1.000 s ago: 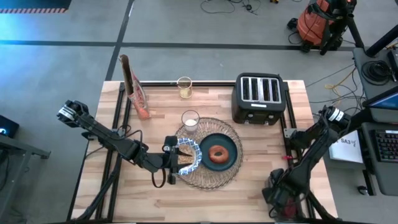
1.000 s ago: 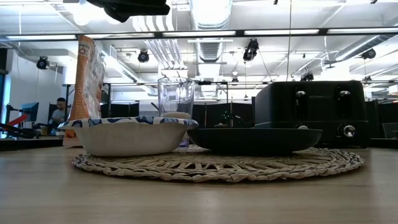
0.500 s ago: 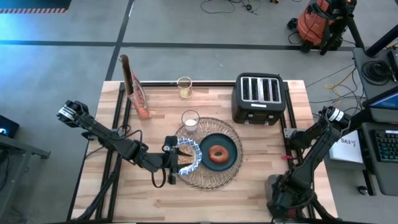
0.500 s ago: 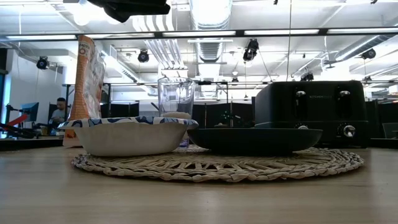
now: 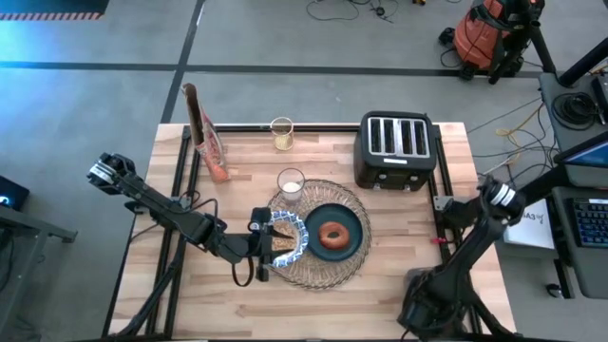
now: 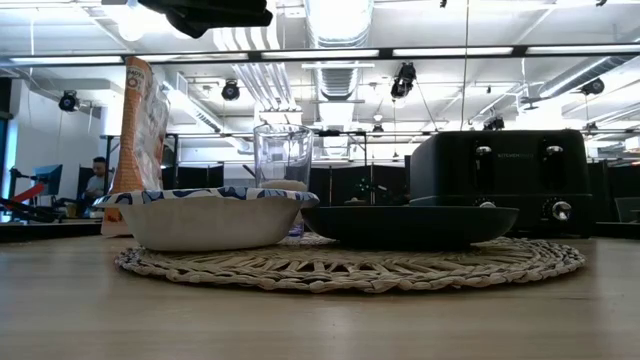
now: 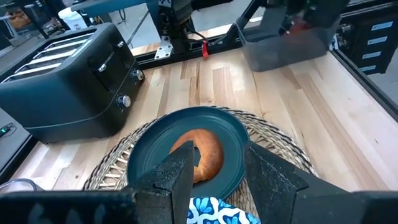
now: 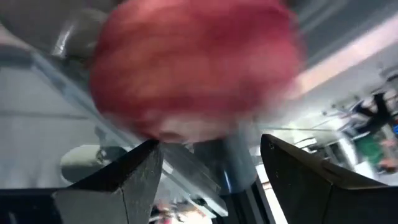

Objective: Arrange a breakfast setting
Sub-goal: Put the red apple on the brown placemat to the right of the cup of milk

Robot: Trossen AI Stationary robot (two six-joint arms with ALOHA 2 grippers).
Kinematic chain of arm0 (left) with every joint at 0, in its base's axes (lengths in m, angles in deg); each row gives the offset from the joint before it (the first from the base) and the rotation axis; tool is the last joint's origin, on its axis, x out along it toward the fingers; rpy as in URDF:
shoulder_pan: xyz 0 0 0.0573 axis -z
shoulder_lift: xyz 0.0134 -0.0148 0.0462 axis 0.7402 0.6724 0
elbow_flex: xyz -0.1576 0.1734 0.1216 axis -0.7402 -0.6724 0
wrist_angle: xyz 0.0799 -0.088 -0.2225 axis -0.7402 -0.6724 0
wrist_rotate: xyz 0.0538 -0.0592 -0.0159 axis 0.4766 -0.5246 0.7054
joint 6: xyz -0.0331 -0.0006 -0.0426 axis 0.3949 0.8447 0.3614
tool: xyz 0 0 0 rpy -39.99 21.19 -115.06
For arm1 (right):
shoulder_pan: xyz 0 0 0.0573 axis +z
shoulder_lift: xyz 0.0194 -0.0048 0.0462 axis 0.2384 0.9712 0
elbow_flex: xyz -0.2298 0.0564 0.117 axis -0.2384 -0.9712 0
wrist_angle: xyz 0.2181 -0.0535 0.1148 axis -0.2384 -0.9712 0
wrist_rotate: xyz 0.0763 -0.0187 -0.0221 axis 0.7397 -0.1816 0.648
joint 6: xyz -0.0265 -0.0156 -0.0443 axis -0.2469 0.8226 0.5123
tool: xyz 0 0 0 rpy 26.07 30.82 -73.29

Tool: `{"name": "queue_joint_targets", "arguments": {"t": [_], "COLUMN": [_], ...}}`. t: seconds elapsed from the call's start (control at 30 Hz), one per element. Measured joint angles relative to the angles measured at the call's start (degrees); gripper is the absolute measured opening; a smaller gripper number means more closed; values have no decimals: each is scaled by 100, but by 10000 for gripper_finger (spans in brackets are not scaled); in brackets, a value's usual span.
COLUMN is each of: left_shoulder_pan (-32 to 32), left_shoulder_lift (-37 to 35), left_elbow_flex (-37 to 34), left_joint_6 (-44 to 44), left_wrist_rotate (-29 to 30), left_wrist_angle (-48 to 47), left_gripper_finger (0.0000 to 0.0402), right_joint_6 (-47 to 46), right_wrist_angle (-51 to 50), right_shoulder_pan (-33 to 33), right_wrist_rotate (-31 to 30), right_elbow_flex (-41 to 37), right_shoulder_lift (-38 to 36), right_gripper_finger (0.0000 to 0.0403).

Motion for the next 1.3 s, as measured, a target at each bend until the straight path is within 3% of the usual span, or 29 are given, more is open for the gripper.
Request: {"name": "queue_joint_targets", "arguments": {"t": [0.23, 0.63, 1.17, 1.3], "left_shoulder_pan": [0, 0, 0, 0], "left_shoulder_lift": [0, 0, 0, 11], "left_elbow_flex": [0, 0, 0, -1], "left_joint_6": [-2, -11, -23, -23], "left_wrist_rotate": [-2, -14, -21, -29], "left_wrist_angle": [134, 123, 85, 70], "left_gripper_finger": [123, 123, 123, 123], "right_joint_6": [630, 573, 186, 421], "right_wrist_angle": [-170, -737, -815, -855], "right_shoulder_pan": [-22, -17, -17, -19], "right_wrist_rotate": [59, -185, -2523, -2634], "right_elbow_flex": [250, 427, 454, 381], "right_shoulder_lift": [446, 190, -655, -555], "right_gripper_finger": [258, 258, 258, 258]}}
